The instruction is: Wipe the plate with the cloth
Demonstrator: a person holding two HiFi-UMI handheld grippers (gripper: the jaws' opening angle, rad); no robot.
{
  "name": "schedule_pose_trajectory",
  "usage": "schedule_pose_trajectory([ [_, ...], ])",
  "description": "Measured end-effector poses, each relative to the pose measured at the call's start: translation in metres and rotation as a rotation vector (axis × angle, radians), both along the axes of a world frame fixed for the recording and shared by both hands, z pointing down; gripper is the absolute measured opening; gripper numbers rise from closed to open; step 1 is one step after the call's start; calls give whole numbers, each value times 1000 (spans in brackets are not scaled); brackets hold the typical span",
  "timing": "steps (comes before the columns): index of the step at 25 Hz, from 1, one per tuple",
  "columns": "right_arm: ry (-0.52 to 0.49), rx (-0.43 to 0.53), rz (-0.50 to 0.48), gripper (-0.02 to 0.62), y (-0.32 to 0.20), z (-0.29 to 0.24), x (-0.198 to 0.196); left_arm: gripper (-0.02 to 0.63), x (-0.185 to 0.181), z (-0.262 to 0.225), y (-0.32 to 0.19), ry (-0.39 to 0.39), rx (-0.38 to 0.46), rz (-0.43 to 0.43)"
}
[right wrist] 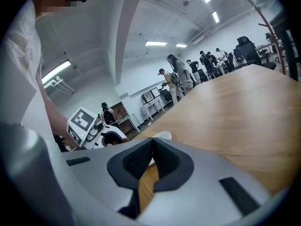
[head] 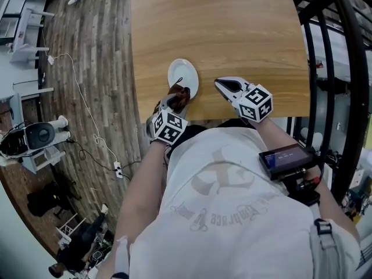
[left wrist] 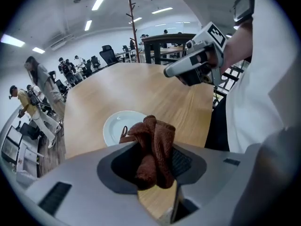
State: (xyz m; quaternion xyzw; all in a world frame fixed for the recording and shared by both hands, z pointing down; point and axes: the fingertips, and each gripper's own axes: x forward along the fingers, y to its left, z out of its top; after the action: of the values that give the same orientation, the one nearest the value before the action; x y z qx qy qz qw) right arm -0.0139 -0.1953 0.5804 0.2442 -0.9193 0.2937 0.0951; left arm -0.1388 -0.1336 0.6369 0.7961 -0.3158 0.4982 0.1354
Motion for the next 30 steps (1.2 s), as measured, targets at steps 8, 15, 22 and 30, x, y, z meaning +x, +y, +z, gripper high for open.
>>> schedule_pose_trajectory([
  [8, -11, -18, 73, 12, -7, 5, 10, 169, 17, 12, 0, -30, -48, 120],
  [15, -10, -41, 107, 12, -8, 16, 25, 169, 61, 8, -7, -22, -49, 236],
  [22, 1, -47, 150, 12, -14, 24, 18, 170, 62, 11, -39, 2, -17, 286],
  [30, 5, -54, 173, 12, -23, 31, 13, 170, 17, 22, -46, -60, -34, 282],
])
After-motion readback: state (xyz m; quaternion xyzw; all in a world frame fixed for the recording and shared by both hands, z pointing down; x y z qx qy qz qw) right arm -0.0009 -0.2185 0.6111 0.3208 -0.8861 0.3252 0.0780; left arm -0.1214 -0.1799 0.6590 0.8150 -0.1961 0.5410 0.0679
